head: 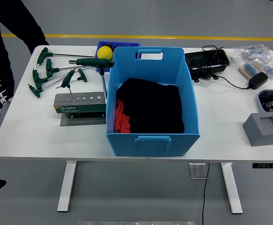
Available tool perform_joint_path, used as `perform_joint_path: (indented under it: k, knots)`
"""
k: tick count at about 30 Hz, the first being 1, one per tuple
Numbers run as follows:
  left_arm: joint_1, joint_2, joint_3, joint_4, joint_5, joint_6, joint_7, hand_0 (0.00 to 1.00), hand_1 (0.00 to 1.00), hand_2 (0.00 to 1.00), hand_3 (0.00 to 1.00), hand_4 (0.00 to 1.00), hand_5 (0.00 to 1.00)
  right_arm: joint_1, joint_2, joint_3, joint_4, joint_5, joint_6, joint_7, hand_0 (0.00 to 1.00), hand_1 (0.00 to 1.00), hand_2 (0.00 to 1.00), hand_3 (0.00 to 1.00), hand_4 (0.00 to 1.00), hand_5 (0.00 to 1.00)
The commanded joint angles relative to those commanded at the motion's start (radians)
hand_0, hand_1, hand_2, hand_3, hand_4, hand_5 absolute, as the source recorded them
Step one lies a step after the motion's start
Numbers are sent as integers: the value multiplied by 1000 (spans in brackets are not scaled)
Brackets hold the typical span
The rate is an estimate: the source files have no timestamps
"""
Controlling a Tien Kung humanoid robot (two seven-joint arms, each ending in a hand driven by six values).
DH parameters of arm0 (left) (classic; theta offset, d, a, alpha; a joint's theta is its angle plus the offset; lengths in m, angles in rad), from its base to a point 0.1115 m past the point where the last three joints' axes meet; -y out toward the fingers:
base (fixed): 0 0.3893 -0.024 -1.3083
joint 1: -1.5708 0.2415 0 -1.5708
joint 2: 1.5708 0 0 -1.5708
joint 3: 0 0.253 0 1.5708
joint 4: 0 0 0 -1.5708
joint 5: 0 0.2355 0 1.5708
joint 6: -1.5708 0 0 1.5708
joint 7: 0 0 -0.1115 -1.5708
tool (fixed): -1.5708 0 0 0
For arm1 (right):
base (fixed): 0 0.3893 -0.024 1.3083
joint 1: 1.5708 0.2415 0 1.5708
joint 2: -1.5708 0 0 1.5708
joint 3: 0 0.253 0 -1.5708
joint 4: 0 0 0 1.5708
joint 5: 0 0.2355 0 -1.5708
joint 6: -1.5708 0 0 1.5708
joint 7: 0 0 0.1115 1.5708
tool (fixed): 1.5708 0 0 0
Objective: Lift tool from toolbox,place it in box,lift tool from toolbox,place it in box
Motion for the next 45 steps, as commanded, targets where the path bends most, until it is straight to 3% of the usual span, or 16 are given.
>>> perform_joint_path:
  k: [45]
  knots:
    - [-9, -1, 3, 4, 1, -1, 2, 813, 817, 845, 744, 883, 918, 1, 1, -55, -6, 81, 7, 19, 697, 686, 749, 583, 834, 685]
